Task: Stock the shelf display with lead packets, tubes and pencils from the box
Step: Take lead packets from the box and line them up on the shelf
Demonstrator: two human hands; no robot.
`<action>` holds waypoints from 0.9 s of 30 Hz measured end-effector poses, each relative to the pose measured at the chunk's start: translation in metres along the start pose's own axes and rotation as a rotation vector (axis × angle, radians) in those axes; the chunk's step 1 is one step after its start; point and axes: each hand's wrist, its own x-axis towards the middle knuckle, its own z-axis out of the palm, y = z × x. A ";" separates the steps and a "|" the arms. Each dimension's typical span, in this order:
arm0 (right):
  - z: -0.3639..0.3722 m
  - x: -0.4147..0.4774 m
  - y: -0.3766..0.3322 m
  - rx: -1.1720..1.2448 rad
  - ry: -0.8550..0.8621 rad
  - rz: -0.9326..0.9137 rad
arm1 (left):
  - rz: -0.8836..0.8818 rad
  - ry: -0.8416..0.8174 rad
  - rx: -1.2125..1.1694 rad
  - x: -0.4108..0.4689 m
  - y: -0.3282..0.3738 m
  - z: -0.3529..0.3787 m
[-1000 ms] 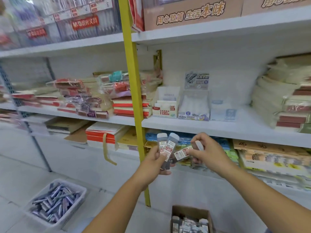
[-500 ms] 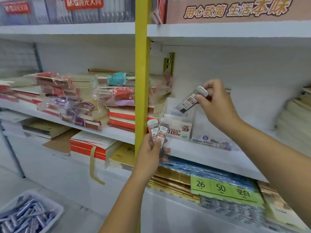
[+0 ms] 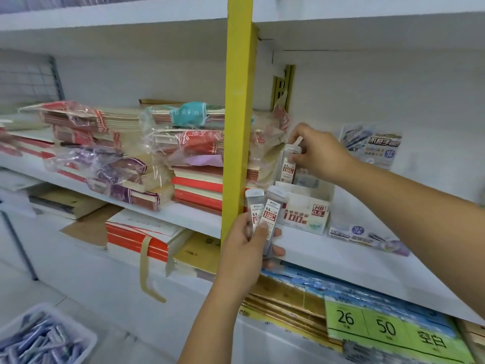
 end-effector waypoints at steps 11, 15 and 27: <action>0.001 -0.013 0.000 -0.376 0.113 -0.067 | 0.031 -0.049 0.023 0.000 0.010 -0.002; -0.011 -0.055 -0.026 0.160 0.022 -0.047 | 0.048 -0.082 0.021 -0.001 0.013 -0.002; -0.039 -0.045 -0.009 0.466 0.299 0.079 | 0.060 -0.001 0.020 -0.004 0.014 -0.004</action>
